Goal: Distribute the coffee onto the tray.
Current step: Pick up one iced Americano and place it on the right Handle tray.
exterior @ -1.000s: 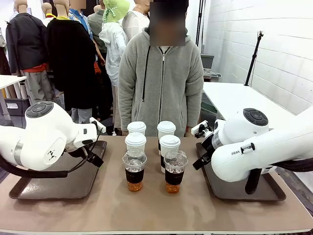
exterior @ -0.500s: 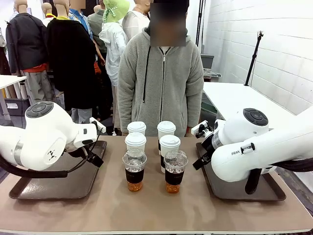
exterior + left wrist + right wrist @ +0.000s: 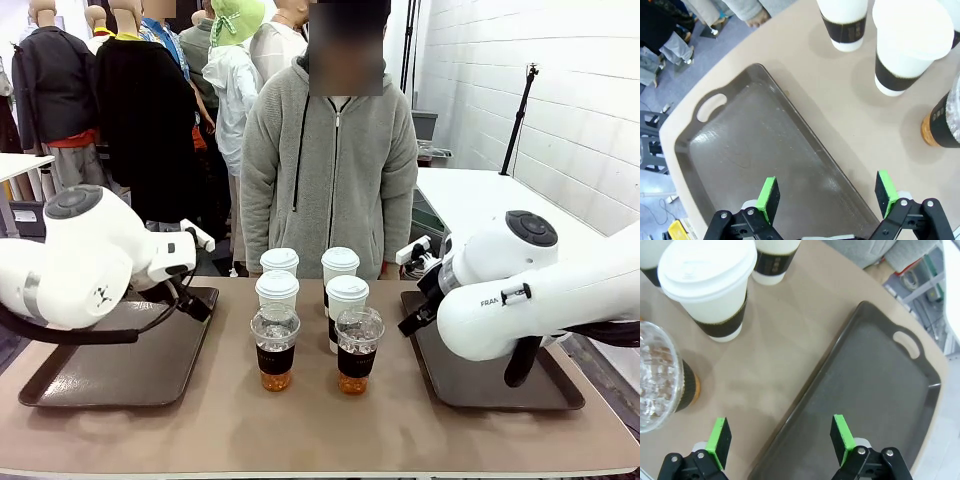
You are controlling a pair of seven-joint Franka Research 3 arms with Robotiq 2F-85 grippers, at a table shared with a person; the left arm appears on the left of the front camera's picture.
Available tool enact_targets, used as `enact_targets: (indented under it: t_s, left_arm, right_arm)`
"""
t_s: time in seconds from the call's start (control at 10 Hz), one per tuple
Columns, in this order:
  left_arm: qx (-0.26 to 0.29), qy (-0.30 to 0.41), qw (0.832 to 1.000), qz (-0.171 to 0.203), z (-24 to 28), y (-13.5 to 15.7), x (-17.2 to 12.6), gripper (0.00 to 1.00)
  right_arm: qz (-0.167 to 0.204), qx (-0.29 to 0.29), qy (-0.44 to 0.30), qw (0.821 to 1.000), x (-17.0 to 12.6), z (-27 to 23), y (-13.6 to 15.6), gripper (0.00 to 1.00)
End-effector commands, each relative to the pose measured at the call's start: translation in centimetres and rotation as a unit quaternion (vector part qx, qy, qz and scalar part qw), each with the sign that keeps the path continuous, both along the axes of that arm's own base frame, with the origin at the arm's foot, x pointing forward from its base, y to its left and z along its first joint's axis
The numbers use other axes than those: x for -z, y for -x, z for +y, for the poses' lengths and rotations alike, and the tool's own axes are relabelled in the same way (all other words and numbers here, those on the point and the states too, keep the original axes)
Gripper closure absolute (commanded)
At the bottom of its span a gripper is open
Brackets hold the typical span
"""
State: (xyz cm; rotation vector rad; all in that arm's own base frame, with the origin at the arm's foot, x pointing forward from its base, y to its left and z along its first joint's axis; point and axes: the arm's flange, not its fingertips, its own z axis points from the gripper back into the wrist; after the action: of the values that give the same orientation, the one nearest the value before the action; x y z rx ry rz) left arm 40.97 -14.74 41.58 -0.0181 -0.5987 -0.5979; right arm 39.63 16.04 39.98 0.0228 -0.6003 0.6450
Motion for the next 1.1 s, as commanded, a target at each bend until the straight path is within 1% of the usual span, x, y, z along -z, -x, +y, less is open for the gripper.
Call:
enact_targets:
  t_s: [0.0, 0.3, 0.4, 0.5, 0.7, 0.8, 1.0]
  left_arm:
    - [0.010, -0.018, 1.000, -0.008, 0.6, 0.3, -3.3, 0.00]
    - [0.011, -0.032, 0.999, -0.036, 0.6, 0.8, -7.1, 0.00]
    - [0.011, -0.035, 0.998, -0.041, 0.6, 1.0, -7.9, 0.00]
    - [0.010, -0.036, 0.998, -0.045, 0.6, 1.2, -8.3, 0.00]
    - [0.009, -0.031, 0.998, -0.045, 0.9, 1.3, -8.0, 0.00]
    - [0.011, -0.028, 0.999, -0.044, 0.9, 1.4, -7.9, 0.00]
    - [0.029, -0.010, 0.998, -0.051, 1.2, 1.8, -7.9, 0.00]
  right_arm:
    - [-0.003, -0.007, 0.000, 1.000, -2.6, -0.4, 0.3, 0.00]
    - [-0.034, -0.014, -0.005, 0.999, -7.6, -0.9, 1.1, 0.00]
    - [-0.037, -0.016, -0.005, 0.999, -8.6, -1.1, 1.4, 0.00]
    - [-0.038, -0.020, -0.010, 0.999, -9.1, -1.1, 1.6, 0.00]
    - [-0.033, -0.030, -0.026, 0.999, -9.6, -1.0, 1.5, 0.00]
    - [-0.037, -0.034, -0.036, 0.998, -9.8, -1.0, 1.6, 0.00]
    - [-0.041, -0.047, -0.053, 0.997, -10.3, -1.5, 1.6, 0.00]
